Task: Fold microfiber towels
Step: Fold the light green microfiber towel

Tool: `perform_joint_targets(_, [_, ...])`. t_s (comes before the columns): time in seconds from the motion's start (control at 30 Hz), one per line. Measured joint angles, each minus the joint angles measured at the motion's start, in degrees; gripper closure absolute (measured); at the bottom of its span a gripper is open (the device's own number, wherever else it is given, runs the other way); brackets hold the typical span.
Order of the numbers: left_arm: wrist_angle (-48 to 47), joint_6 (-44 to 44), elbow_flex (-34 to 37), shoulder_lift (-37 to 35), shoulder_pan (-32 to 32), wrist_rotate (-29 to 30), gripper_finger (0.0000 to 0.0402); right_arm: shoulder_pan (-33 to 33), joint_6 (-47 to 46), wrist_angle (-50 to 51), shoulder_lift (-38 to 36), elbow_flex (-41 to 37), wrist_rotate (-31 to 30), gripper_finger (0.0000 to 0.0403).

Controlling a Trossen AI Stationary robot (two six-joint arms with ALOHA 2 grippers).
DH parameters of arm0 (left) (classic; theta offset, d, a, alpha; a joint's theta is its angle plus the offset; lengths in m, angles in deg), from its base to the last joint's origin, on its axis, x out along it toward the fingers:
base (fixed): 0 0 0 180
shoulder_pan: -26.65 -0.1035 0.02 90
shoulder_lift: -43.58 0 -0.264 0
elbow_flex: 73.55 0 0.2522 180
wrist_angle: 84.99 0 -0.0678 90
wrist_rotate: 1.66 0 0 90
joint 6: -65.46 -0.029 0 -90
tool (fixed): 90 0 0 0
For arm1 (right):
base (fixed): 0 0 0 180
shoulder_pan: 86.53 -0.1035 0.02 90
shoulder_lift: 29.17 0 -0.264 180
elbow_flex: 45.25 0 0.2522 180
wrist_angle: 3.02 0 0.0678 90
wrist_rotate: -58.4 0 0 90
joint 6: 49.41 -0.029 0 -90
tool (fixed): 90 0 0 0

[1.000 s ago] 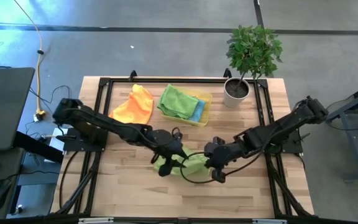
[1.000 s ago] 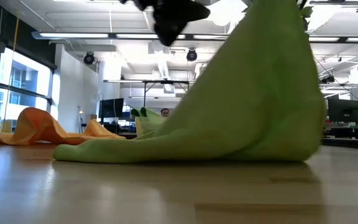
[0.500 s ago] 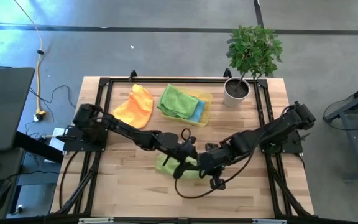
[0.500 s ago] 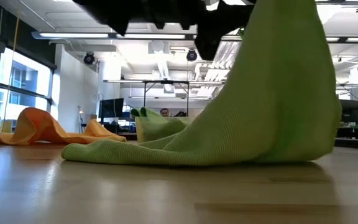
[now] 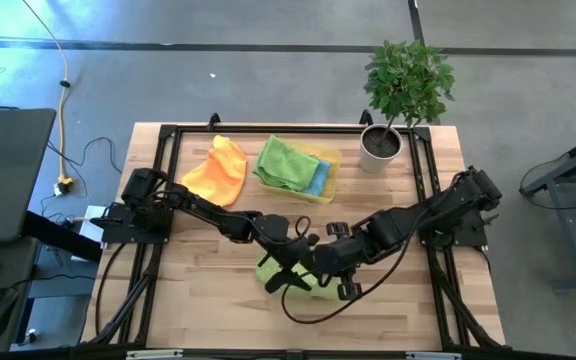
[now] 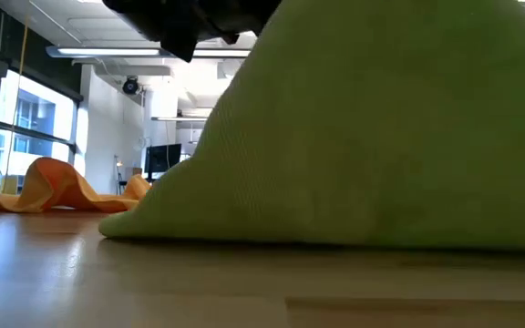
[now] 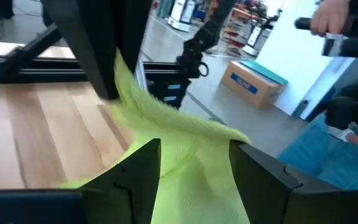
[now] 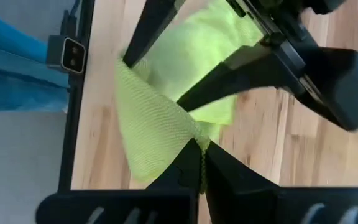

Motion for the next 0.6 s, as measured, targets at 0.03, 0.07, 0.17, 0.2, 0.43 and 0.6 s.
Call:
perform_joint_targets(0.03, [-0.32, 0.34, 0.0, 0.0, 0.0, -0.34, 0.022, -0.14, -0.16, 0.72, 0.0, 0.49, 0.0, 0.0403])
perform_joint_targets(0.07, [-0.75, 0.43, 0.0, 0.0, 0.0, -0.63, 0.022, -0.32, -0.35, 1.62, -0.01, 1.01, 0.01, 0.0403])
perform_joint_targets(0.17, [-1.65, 0.68, 0.0, 0.0, -0.09, -1.35, 0.022, -1.13, -1.56, 6.35, 0.0, 3.21, 0.0, 0.0403])
perform_joint_targets(0.2, [-1.83, 1.21, 0.0, 0.0, -0.09, -1.49, 0.022, -1.46, -1.73, 8.21, 0.0, 4.1, -0.08, 0.0403])
perform_joint_targets(0.43, [-1.76, 1.95, 0.0, -0.02, 0.15, -1.1, 0.022, -3.19, -4.37, 22.96, 0.0, 10.88, -6.87, 0.0403])
perform_joint_targets(0.6, [-1.71, 1.92, 0.0, -0.04, 0.37, 5.01, 0.022, -3.46, -2.13, 25.17, -0.04, 14.73, -15.39, 0.0403])
